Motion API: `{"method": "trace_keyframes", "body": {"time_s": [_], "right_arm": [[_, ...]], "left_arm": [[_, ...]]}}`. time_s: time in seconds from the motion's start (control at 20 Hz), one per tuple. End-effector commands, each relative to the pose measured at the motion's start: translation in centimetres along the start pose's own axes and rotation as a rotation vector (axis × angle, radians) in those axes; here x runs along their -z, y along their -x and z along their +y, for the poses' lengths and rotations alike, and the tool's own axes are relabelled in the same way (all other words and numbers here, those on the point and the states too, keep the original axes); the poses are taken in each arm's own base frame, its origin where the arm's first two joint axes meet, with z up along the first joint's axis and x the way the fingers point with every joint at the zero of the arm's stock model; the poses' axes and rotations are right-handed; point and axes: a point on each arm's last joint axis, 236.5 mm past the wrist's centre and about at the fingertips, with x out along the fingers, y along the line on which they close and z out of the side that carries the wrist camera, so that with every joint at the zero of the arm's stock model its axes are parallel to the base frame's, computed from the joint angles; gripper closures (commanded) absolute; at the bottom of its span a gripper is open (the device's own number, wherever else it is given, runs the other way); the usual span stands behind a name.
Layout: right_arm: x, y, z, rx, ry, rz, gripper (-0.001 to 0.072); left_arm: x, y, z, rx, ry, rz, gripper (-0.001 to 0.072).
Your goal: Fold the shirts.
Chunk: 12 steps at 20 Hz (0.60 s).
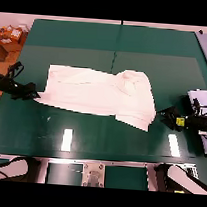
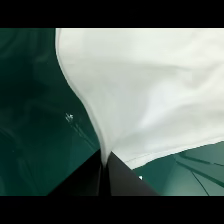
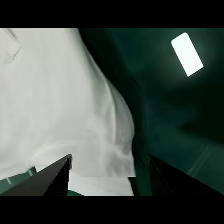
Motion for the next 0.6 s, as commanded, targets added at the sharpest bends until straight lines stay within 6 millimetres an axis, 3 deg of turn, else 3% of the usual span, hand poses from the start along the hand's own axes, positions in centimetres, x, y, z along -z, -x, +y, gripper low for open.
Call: {"method": "trace_keyframes", "body": {"time_s": [0.0, 0.2, 0.4, 0.5, 0.55], "right_arm": [[0.5, -1.8, -1.7, 0.013, -0.042, 0.066, 0.0174], [-0.2, -5.1, -0.7, -0.010, -0.022, 0.061, 0.0203], [-1.7, -5.2, 0.4, -0.024, 0.015, 0.049, 0.0541], [-2.1, -4.3, 1.3, -0.043, 0.043, 0.055, 0.0676], [-2.2, -3.8, 2.1, -0.058, 0.067, 0.054, 0.0693]], "left_arm": [[-0.3, 0.0, 0.0, -0.001, -0.002, -0.011, 0.0689], [-0.3, 0.0, 0.0, -0.002, -0.002, -0.011, 0.0689], [0.0, 0.0, -0.1, 0.002, -0.002, 0.001, 0.0689], [0.0, 0.0, 0.0, 0.001, -0.002, 0.002, 0.0689], [0.1, 0.1, -0.1, -0.001, -0.003, 0.002, 0.0689]]}}
